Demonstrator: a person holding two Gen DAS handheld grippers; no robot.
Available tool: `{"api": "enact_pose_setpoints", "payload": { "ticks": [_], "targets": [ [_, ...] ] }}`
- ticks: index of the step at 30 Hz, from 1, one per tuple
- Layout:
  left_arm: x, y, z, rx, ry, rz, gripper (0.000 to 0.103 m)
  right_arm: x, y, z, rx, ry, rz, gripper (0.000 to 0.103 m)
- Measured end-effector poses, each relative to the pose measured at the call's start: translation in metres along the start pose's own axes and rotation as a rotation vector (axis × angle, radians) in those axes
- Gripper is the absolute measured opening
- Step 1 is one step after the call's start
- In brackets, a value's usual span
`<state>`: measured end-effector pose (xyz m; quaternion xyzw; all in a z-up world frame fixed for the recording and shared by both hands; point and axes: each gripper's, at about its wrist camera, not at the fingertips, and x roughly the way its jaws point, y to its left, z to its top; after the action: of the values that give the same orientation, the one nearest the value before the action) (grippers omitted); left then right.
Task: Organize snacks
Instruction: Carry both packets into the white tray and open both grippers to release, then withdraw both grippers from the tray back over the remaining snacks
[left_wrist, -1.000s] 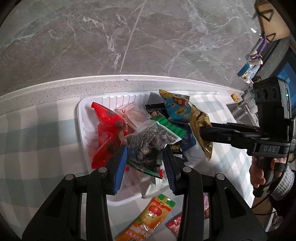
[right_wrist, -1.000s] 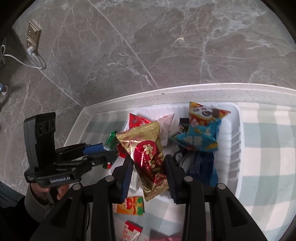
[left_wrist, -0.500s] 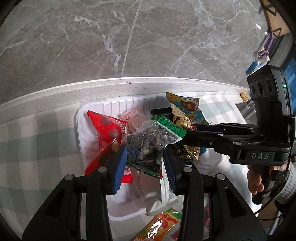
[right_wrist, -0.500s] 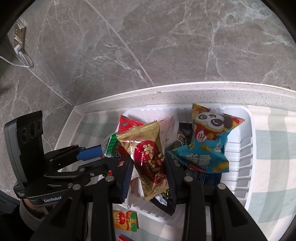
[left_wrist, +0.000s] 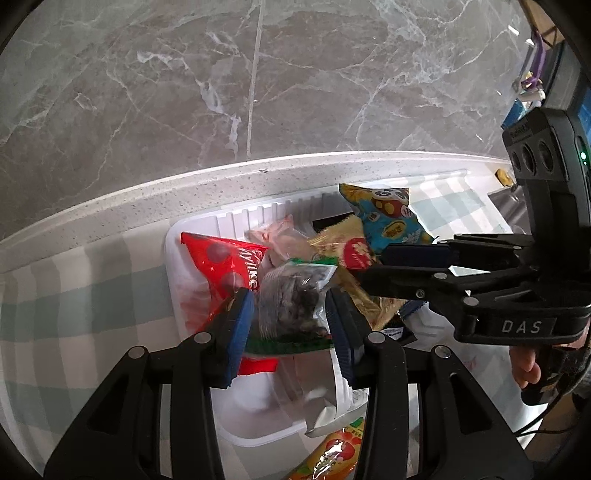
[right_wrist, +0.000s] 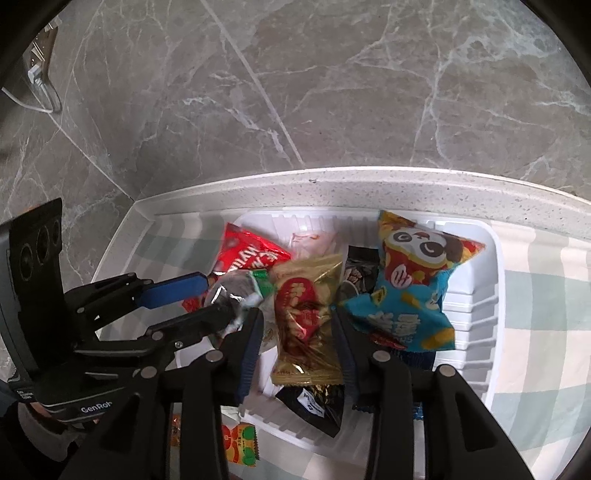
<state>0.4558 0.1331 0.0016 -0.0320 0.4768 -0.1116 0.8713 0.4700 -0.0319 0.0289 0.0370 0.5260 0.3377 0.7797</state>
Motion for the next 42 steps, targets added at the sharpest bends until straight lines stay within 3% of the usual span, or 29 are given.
{"api": "enact_pose_setpoints", "payload": {
  "ticks": [22, 42],
  "targets": [
    [-0.044, -0.015, -0.012, 0.031, -0.063, 0.028, 0.042, -0.045, 0.012, -0.031, -0.012, -0.052, -0.015, 0.044],
    [-0.088, -0.037, -0.054, 0.086, -0.080, 0.028, 0.043, -0.104, 0.016, -0.092, 0.035, -0.102, -0.048, 0.045]
  ]
}}
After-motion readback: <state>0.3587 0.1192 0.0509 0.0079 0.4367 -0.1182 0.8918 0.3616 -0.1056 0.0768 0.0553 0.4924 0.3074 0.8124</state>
